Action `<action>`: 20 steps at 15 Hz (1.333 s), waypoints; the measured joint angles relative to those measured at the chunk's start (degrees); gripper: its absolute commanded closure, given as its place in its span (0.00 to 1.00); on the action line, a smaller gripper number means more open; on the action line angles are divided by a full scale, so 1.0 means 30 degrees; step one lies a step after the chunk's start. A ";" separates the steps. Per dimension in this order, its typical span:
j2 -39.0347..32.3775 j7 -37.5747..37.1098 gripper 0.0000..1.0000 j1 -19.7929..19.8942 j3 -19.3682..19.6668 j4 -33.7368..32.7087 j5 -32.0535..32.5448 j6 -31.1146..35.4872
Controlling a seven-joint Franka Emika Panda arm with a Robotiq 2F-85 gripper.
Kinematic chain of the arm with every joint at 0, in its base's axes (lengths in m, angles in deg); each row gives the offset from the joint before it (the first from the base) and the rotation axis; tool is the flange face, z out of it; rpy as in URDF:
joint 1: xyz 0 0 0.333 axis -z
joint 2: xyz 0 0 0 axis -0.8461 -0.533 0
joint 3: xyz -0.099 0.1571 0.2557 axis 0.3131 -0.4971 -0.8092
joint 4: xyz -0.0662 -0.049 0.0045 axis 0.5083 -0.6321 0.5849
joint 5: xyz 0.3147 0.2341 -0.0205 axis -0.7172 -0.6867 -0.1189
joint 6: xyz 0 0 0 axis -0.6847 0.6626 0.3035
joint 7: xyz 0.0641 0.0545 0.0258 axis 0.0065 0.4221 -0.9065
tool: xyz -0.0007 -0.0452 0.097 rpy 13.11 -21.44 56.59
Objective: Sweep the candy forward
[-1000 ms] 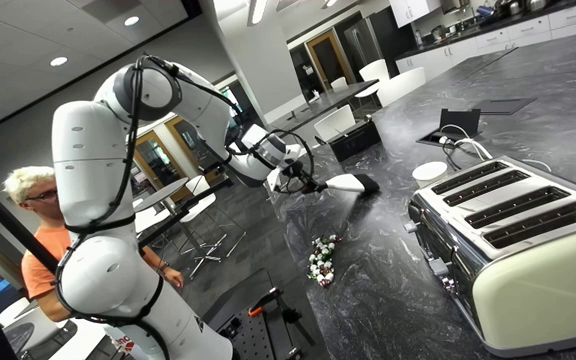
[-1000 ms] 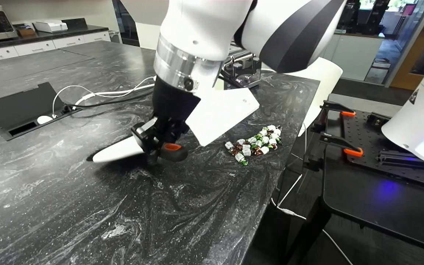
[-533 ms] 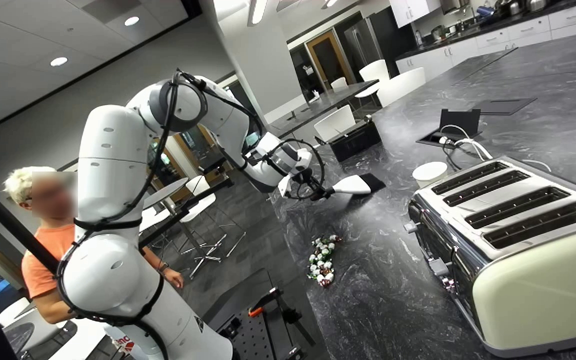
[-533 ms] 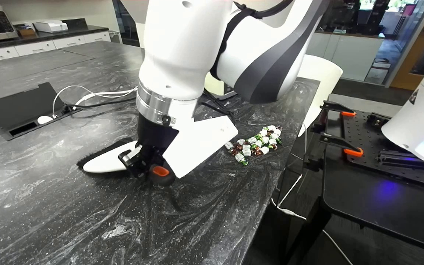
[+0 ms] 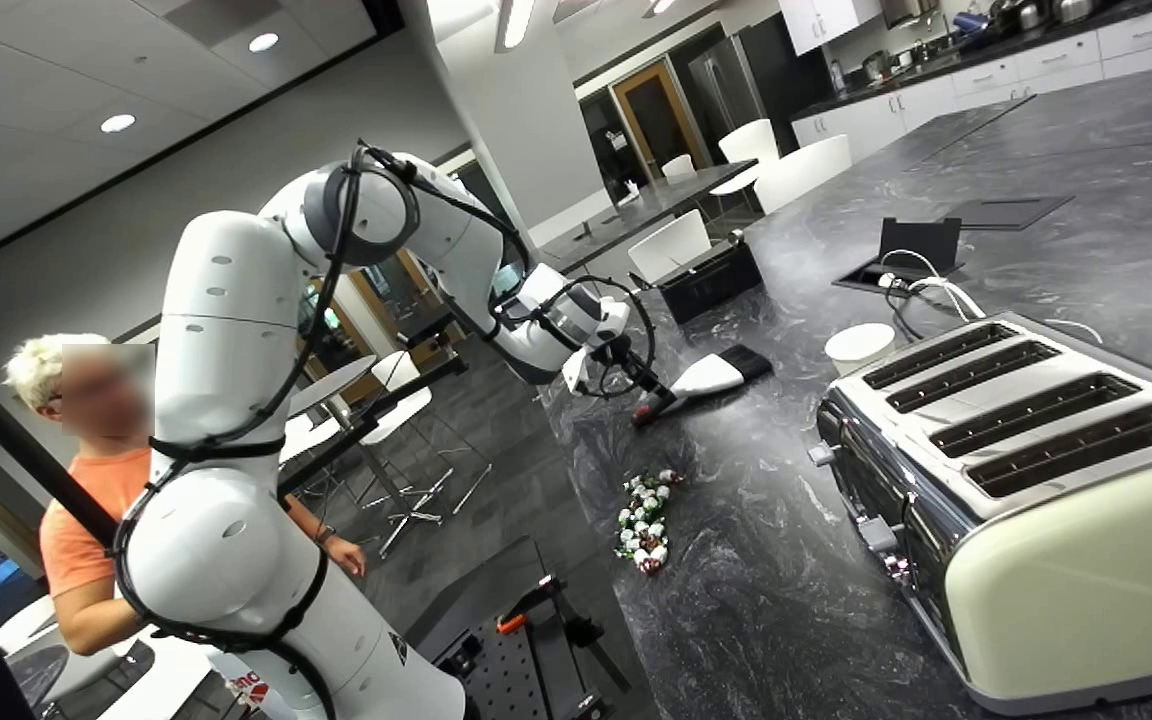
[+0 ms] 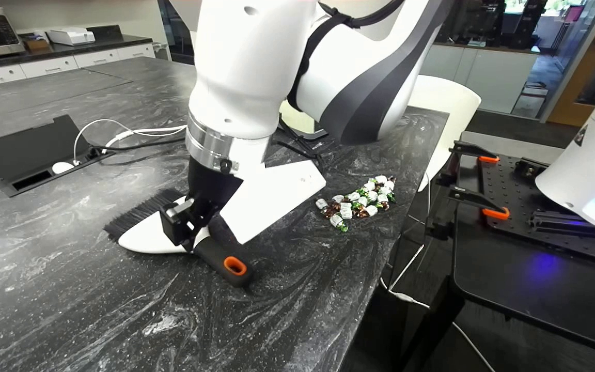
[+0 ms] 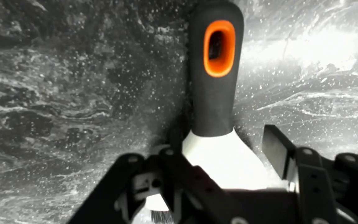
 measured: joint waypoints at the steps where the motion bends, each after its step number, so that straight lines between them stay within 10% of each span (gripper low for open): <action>1: 0.0305 -0.0018 0.00 0.0007 0.0173 0.0059 0.0066 0.0031; 8: 0.6036 0.1012 0.00 0.1146 0.0085 0.4569 -0.0216 0.0042; 20: 1.4346 1.2850 0.00 0.3930 0.0505 1.4962 -0.7578 0.1702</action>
